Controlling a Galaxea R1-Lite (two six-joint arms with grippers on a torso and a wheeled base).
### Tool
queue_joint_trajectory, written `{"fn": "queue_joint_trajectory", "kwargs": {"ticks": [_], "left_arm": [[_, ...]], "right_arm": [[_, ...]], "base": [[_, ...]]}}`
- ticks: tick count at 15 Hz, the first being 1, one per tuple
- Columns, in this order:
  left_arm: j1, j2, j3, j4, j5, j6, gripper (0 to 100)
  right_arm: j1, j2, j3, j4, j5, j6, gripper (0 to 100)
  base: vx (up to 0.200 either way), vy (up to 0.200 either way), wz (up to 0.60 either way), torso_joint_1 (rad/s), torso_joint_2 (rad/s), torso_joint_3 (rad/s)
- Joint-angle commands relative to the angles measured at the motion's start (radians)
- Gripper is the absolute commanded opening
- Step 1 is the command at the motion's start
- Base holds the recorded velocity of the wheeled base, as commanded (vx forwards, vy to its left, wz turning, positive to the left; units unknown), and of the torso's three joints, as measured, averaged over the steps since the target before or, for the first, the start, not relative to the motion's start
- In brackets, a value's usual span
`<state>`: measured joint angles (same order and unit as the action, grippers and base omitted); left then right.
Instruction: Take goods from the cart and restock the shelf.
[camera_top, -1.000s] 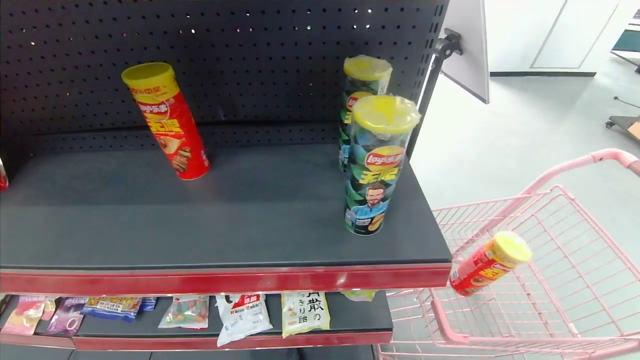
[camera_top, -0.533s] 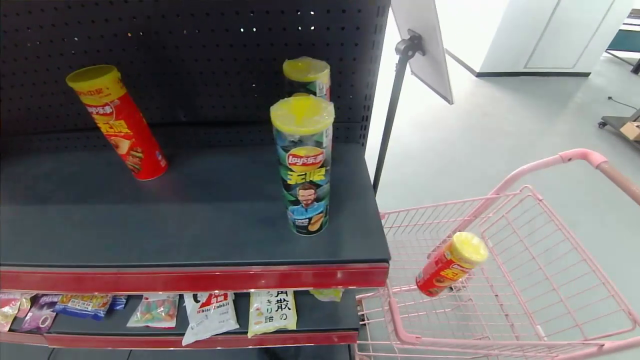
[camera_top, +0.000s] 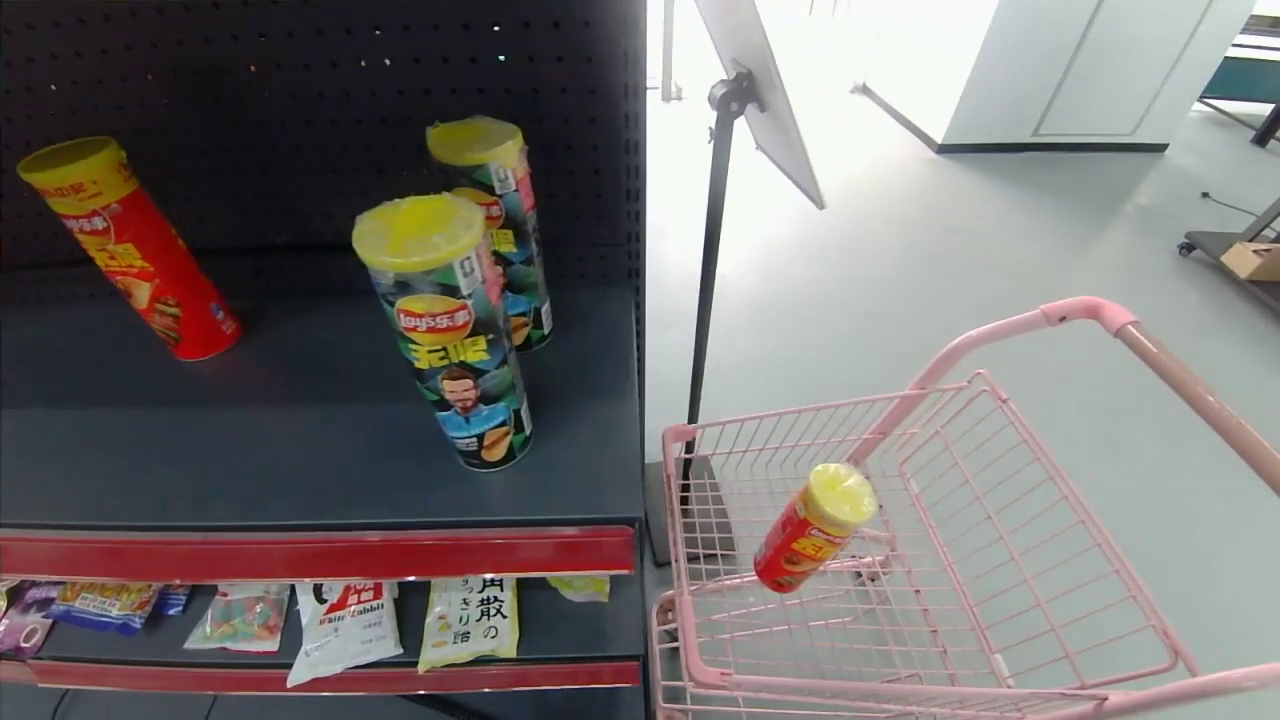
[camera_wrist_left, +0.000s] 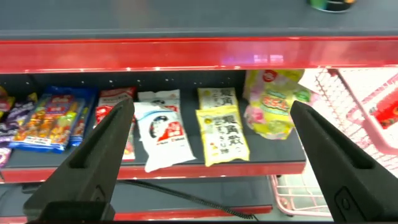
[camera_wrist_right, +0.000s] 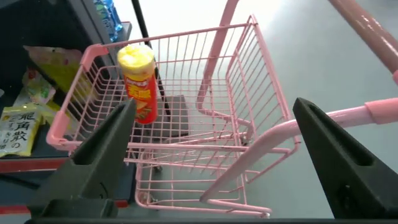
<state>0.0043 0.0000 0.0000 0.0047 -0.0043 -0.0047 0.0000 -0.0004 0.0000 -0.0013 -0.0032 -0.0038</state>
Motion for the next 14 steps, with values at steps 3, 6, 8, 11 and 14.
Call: {"fn": "queue_joint_trajectory", "kwargs": {"ticks": [3, 6, 8, 11, 14], "left_arm": [[0.0, 0.002, 0.0, 0.0, 0.0, 0.0, 100], [0.0, 0.002, 0.0, 0.0, 0.0, -0.001, 100], [0.0, 0.002, 0.0, 0.0, 0.0, 0.0, 100], [0.0, 0.002, 0.0, 0.0, 0.0, -0.001, 100], [0.0, 0.002, 0.0, 0.0, 0.0, -0.001, 100]], "right_arm": [[0.0, 0.0, 0.0, 0.0, 0.0, -0.001, 100], [0.0, 0.0, 0.0, 0.001, 0.0, -0.001, 100], [0.0, 0.0, 0.0, 0.001, 0.0, -0.001, 100], [0.0, 0.002, 0.0, 0.001, 0.0, -0.001, 100], [0.0, 0.002, 0.0, 0.0, 0.0, -0.001, 100]], "base": [[0.0, 0.0, 0.0, 0.0, 0.0, 0.0], [0.0, 0.0, 0.0, 0.0, 0.0, 0.0], [0.0, 0.0, 0.0, 0.0, 0.0, 0.0], [-0.2, 0.0, 0.0, 0.006, 0.0, 0.001], [-0.2, 0.0, 0.0, 0.007, 0.0, -0.002]]}}
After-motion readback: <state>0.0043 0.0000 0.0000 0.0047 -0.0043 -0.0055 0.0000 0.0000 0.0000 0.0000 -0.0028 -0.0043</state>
